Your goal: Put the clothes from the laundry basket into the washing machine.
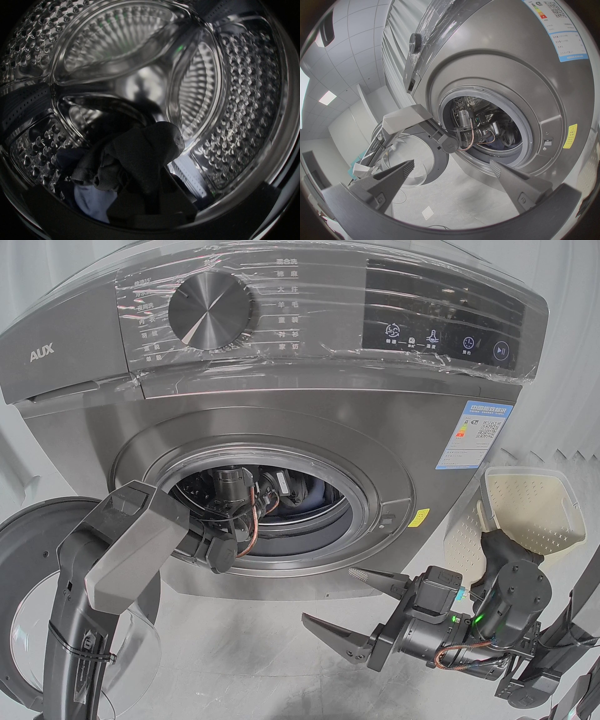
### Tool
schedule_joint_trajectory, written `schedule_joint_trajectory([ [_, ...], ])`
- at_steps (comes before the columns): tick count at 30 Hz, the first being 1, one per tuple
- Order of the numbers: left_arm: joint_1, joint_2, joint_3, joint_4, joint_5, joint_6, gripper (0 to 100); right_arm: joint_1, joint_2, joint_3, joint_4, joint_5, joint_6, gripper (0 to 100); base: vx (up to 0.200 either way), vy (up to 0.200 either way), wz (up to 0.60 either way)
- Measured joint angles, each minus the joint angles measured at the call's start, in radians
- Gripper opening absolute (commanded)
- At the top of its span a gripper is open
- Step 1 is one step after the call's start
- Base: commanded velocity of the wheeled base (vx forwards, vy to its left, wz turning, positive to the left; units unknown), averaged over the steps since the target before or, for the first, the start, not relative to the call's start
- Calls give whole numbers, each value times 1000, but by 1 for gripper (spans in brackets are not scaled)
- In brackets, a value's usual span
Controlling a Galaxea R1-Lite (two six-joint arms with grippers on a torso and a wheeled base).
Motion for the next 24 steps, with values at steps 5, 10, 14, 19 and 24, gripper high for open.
schedule_joint_trajectory([
  [5, 11, 33, -99, -14, 25, -21, 0, 1, 1, -1, 0, -2, 2, 100, 0, 0, 0],
  [10, 13, 59, -143, -22, 37, -26, 100, 0, 1, -2, 0, -3, 2, 100, 0, 0, 0],
  [14, 7, 63, -132, -26, 37, -32, 100, 0, 2, -1, 0, -3, 2, 100, 0, 0, 0],
  [19, 4, 57, -88, -21, 36, -41, 100, 0, 2, 0, 0, -2, 2, 100, 0, 0, 0],
  [24, -3, 49, -58, -16, 36, -43, 100, 0, 2, 0, 0, -3, 2, 100, 0, 0, 0],
])
